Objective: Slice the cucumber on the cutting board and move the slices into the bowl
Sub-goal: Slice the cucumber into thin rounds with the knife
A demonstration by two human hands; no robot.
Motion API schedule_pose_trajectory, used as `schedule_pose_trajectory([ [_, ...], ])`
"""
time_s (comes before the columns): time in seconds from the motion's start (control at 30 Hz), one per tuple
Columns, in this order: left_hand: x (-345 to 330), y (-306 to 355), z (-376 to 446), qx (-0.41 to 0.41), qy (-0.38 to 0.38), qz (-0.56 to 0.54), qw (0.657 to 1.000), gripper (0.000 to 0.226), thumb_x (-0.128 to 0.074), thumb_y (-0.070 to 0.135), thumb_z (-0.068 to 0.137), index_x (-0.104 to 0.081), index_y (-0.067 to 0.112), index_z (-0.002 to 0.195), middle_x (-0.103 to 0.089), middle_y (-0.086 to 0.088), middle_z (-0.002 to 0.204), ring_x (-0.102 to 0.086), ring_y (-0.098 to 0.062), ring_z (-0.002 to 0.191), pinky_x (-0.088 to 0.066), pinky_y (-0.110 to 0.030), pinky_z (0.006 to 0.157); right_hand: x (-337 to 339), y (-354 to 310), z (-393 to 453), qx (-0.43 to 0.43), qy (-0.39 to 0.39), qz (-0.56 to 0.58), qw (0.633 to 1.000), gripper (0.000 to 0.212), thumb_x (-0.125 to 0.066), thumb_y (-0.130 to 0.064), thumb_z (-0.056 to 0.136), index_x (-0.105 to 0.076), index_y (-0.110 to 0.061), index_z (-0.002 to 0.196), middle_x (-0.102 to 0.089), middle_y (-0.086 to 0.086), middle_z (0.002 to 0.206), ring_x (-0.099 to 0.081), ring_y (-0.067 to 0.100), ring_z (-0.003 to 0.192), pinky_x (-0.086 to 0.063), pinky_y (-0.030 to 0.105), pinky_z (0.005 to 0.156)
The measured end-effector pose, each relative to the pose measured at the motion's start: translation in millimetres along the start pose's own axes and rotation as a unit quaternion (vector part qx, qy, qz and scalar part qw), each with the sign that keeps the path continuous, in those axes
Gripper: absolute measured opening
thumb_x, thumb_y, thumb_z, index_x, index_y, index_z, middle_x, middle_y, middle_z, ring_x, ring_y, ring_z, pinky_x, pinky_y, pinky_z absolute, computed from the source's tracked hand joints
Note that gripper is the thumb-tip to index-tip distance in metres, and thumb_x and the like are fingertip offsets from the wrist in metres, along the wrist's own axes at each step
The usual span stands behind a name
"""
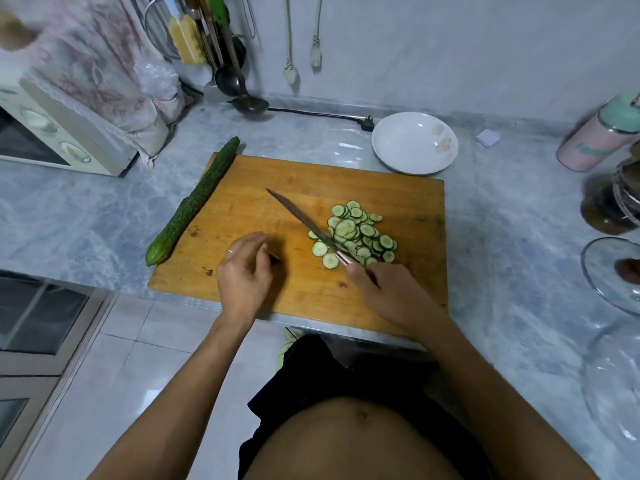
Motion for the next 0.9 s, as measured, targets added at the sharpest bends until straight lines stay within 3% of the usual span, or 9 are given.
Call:
schedule_pose_trajectory([
  [0.1, -8.1, 53.0, 9.7, -0.112, -0.058, -0.040, 0.991, 0.029, -0.053, -0.001, 0.077, -0.075, 0.006, 0.095, -0.069, -0.004, 0.106, -0.062, -0.013, 0.099, -0.048, -0.020, 0.087, 13.3, 7.1, -8.1, 0.017, 0.023, -0.117, 0.993, 0.050, -0.039, -0.058, 0.098, -0.047, -0.019, 0.067, -0.057, 0.004, 0.063, -0.055, 0.018, 0.057, -0.043, 0.032, 0.054],
  [0.23, -68.1, 98.0, 3.7, -0.203, -0.315, -0.007, 0.927, 0.033, -0.046, 0.019, 0.073, -0.074, 0.013, 0.090, -0.067, 0.001, 0.098, -0.058, -0.010, 0.086, -0.052, -0.032, 0.080, 16.2, 6.9, -15.6, 0.036, 0.028, -0.245, 0.968, 0.050, -0.031, -0.065, 0.096, -0.046, -0.018, 0.084, -0.053, -0.003, 0.074, -0.055, 0.020, 0.068, -0.046, 0.034, 0.061],
  [0.33, -102.0, 103.5, -5.8, -0.200, -0.433, 0.059, 0.877, 0.037, -0.046, 0.023, 0.076, -0.072, 0.020, 0.103, -0.064, 0.004, 0.110, -0.057, -0.016, 0.105, -0.048, -0.036, 0.091, 16.4, 5.2, -22.9, 0.056, 0.042, -0.294, 0.953, 0.051, -0.030, -0.066, 0.096, -0.044, -0.019, 0.088, -0.061, 0.002, 0.082, -0.062, 0.024, 0.076, -0.042, 0.034, 0.061],
  [0.5, -140.4, 99.2, -10.6, -0.172, -0.525, 0.160, 0.818, 0.055, -0.036, 0.028, 0.087, -0.056, 0.018, 0.137, -0.049, -0.001, 0.146, -0.043, -0.021, 0.133, -0.037, -0.035, 0.109, 13.4, 5.0, -28.4, 0.068, 0.042, -0.300, 0.951, 0.058, -0.033, -0.066, 0.096, -0.058, -0.014, 0.100, -0.067, 0.004, 0.093, -0.064, 0.023, 0.080, -0.043, 0.032, 0.061],
  [0.57, -148.2, 93.7, -6.9, -0.148, -0.522, 0.169, 0.823, 0.051, -0.037, 0.028, 0.094, -0.050, 0.017, 0.142, -0.043, -0.002, 0.151, -0.038, -0.024, 0.138, -0.034, -0.038, 0.112, 13.6, 2.4, -29.8, 0.080, 0.058, -0.299, 0.949, 0.057, -0.034, -0.066, 0.096, -0.059, -0.015, 0.100, -0.067, 0.003, 0.092, -0.065, 0.023, 0.080, -0.046, 0.032, 0.061],
  [0.67, -140.6, 98.1, 7.2, -0.144, -0.451, 0.117, 0.873, 0.043, -0.044, 0.015, 0.091, -0.061, 0.016, 0.131, -0.054, -0.005, 0.140, -0.047, -0.024, 0.130, -0.039, -0.038, 0.108, 14.8, 3.7, -32.5, 0.085, 0.069, -0.278, 0.954, 0.053, -0.037, -0.065, 0.096, -0.056, -0.016, 0.090, -0.065, 0.000, 0.085, -0.064, 0.021, 0.076, -0.047, 0.031, 0.060],
  [0.8, -90.2, 111.4, 24.0, -0.133, -0.274, -0.005, 0.952, 0.037, -0.048, 0.004, 0.080, -0.075, 0.015, 0.103, -0.070, 0.001, 0.108, -0.062, -0.012, 0.098, -0.050, -0.027, 0.089, 16.7, 18.3, -36.9, 0.053, 0.071, -0.215, 0.972, 0.048, -0.041, -0.061, 0.097, -0.050, -0.017, 0.081, -0.054, -0.005, 0.072, -0.053, 0.016, 0.066, -0.029, 0.024, 0.048],
  [0.9, -38.0, 93.8, 25.2, -0.080, -0.111, -0.061, 0.989, 0.033, -0.050, -0.001, 0.077, -0.076, 0.012, 0.092, -0.070, 0.002, 0.096, -0.062, -0.007, 0.093, -0.048, -0.020, 0.085, 16.0, 38.3, -38.3, -0.004, 0.087, -0.114, 0.990, 0.063, -0.037, -0.061, 0.097, -0.061, -0.006, 0.077, -0.062, 0.010, 0.069, -0.057, 0.022, 0.061, -0.041, 0.036, 0.054],
])
Point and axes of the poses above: each hand's wrist, its own z-axis towards the middle knuckle, its own x-axis out of the back of the hand, y = z × x, the point moved 10 cm from there along z, towards the middle knuckle
